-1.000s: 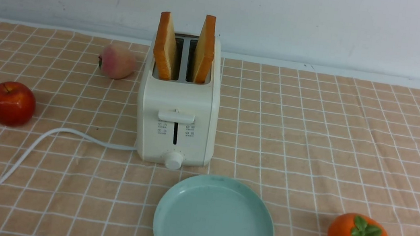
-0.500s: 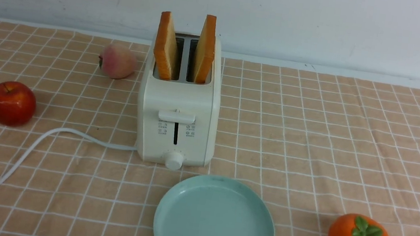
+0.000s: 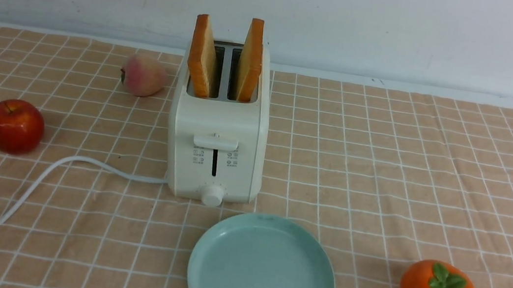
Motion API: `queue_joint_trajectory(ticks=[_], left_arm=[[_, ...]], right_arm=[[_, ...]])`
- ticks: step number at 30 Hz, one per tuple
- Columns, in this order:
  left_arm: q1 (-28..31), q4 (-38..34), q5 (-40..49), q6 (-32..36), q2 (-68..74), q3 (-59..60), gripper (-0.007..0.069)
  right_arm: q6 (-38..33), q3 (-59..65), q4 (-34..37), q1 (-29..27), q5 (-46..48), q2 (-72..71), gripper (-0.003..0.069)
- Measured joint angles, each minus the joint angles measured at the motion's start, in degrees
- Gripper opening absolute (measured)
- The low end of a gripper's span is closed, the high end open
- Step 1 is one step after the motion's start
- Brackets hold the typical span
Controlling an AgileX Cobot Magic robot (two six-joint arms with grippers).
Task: Take toasted bread from bread machine on light coffee tablecloth place on plate.
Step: 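Grasp the toast slice in the toaster and pull it up out of the slot with the right gripper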
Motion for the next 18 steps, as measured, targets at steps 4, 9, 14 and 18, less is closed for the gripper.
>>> queue_joint_trajectory(ticks=[4, 9, 14, 18], left_arm=[[0.00, 0.00, 19.88, 0.00, 13.74, -13.11, 0.0238], [0.00, 1.39, 31.88, 0.00, 23.73, -16.28, 0.0238], [0.00, 0.41, 35.94, 0.00, 27.25, -16.28, 0.0238], [0.00, -1.84, 41.59, 0.06, 28.42, -16.33, 0.0238]], right_arm=[[-0.52, -16.04, -3.21, 0.00, 16.15, 12.93, 0.0240], [-4.58, -22.32, -10.80, 0.00, 26.41, 24.44, 0.0240], [-4.05, -21.55, -8.14, 3.10, 29.42, 30.58, 0.0240], [-9.34, -22.30, -0.97, 9.64, 37.74, 37.26, 0.0240]])
